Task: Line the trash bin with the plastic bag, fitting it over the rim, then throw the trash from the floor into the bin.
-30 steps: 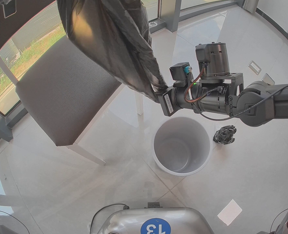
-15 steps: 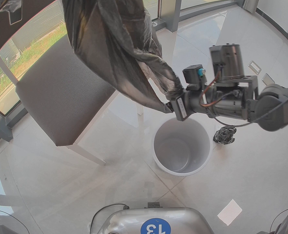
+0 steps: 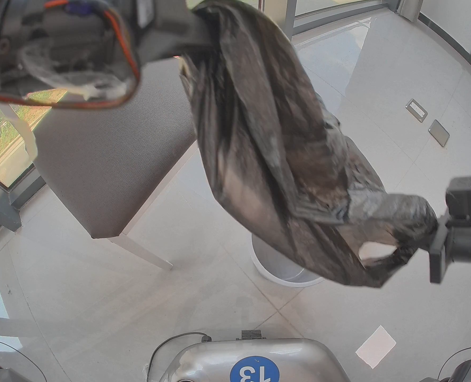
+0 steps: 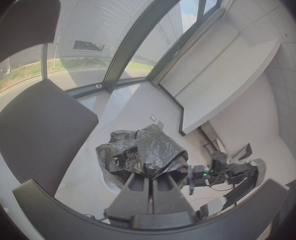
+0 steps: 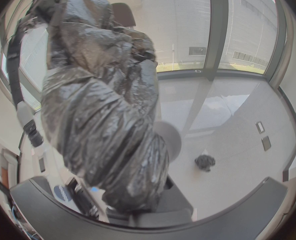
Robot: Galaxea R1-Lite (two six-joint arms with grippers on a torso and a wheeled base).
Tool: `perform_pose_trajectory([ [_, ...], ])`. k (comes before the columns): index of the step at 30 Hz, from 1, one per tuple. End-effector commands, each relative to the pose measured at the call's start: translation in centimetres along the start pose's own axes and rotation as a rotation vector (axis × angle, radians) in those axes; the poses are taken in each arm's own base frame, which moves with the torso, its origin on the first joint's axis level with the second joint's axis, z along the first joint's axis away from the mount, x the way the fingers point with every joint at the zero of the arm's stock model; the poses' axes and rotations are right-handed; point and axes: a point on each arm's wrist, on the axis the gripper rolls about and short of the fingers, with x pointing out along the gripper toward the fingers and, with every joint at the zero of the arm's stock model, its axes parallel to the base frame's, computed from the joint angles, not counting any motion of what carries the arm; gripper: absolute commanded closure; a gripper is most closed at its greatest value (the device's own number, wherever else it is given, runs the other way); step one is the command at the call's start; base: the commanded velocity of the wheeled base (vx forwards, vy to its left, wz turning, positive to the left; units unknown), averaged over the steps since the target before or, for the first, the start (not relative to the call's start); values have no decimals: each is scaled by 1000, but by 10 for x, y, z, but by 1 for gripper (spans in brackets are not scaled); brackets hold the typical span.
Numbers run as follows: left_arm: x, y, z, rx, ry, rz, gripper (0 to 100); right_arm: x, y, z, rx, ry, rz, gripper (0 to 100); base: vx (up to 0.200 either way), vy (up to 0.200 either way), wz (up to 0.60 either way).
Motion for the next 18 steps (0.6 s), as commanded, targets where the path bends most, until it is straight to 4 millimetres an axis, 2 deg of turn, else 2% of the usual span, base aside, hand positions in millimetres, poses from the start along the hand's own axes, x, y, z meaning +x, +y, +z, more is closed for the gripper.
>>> perform_pose_trajectory([
  [1,62,-4,-39,55,214,82,100,-50,5,-53,17,16,0,100,0,0,0],
  [6,81,4,-56,67,328,140,100,-49,6,-61,25,105,26,100,0,0,0],
  [11,89,12,-71,23,413,187,100,-33,6,-65,49,216,91,100,0,0,0],
  [15,97,19,-80,3,460,212,100,-20,2,-58,56,250,87,100,0,0,0],
  [18,112,32,-85,-43,493,226,100,-3,-9,-44,74,273,60,100,0,0,0],
])
